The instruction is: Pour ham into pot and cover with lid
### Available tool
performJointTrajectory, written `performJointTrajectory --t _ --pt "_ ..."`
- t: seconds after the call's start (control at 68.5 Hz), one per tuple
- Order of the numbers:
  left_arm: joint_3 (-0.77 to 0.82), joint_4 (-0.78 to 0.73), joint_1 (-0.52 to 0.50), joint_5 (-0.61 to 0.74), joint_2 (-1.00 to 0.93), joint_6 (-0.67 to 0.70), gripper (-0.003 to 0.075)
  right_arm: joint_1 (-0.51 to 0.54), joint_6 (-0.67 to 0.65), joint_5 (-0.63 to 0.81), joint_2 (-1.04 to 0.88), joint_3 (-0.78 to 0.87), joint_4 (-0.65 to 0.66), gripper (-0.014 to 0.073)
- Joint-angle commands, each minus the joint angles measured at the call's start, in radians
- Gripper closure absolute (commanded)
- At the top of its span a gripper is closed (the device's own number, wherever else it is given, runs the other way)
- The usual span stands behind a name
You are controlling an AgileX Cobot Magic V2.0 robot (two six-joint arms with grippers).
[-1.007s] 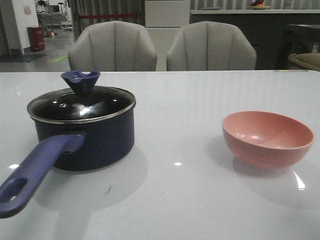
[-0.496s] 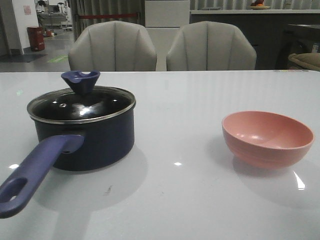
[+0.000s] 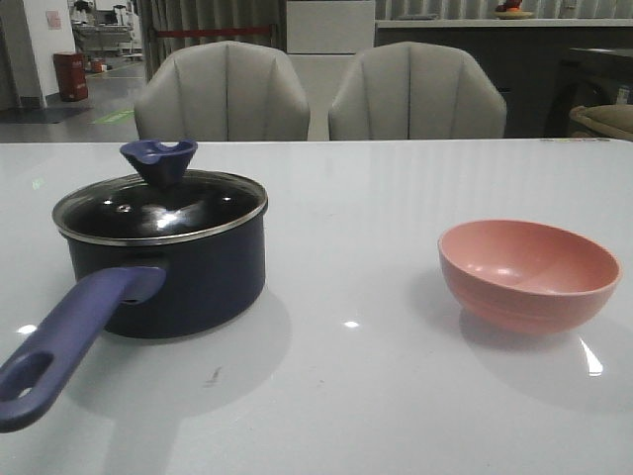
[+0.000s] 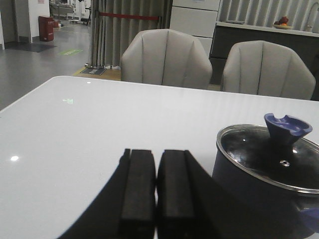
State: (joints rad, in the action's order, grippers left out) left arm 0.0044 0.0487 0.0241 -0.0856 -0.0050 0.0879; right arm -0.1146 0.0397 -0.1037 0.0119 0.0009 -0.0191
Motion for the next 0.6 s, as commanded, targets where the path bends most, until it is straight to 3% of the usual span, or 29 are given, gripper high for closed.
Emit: performJointTrajectory --t 0.0,0.584 --pt "0.021 0.007 0.002 0.086 -0.019 0.012 0.0608 0.025 -0.04 0.112 -0.044 0.012 0.038 0.0449" --pt "0.021 0.007 0.002 0.086 -0.019 0.012 0.0608 0.038 -0.077 0.126 -0.042 0.02 0.039 0.0449"
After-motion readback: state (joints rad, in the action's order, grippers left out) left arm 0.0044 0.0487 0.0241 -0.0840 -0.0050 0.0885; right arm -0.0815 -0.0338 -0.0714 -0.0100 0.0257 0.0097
